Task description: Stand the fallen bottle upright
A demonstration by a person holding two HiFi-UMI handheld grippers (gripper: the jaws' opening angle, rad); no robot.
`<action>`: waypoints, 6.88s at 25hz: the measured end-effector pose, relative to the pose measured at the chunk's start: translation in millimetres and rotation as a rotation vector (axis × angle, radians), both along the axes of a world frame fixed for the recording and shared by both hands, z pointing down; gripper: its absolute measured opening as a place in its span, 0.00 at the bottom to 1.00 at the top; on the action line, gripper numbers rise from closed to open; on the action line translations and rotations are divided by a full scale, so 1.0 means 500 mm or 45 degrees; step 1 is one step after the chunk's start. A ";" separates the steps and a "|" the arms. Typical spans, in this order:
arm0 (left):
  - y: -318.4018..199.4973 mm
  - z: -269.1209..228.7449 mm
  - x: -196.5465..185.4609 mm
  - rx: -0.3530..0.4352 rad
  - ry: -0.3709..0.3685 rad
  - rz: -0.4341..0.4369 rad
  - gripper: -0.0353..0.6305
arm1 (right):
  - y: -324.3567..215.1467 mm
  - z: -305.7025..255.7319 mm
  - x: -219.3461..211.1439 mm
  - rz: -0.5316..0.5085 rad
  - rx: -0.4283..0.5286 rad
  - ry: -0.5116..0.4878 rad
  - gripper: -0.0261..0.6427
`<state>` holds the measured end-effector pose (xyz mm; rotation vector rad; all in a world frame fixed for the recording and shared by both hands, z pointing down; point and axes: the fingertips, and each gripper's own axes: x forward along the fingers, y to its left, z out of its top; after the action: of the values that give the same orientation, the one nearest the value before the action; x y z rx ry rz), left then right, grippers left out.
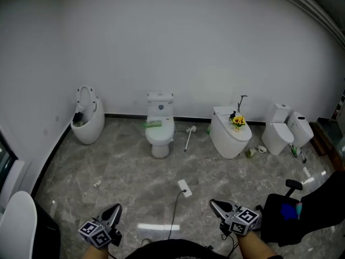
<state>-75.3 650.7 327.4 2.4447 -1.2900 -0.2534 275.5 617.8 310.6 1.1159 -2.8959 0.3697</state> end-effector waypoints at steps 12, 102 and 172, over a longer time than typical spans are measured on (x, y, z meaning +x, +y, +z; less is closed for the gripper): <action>-0.339 -0.016 -0.196 0.018 0.011 0.155 0.07 | -0.273 -0.028 -0.206 0.140 0.014 -0.006 0.04; -2.391 0.249 -0.236 -0.361 0.104 0.212 0.07 | -2.421 0.126 -0.349 0.129 -0.098 0.041 0.04; -2.837 1.193 -0.181 -0.918 0.527 -0.368 0.33 | -2.630 0.831 -0.263 0.069 -0.370 0.041 0.05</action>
<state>-166.0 -767.6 924.1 1.5133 -1.2551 -0.2860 143.9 -697.3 725.8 1.1386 -2.6744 0.7385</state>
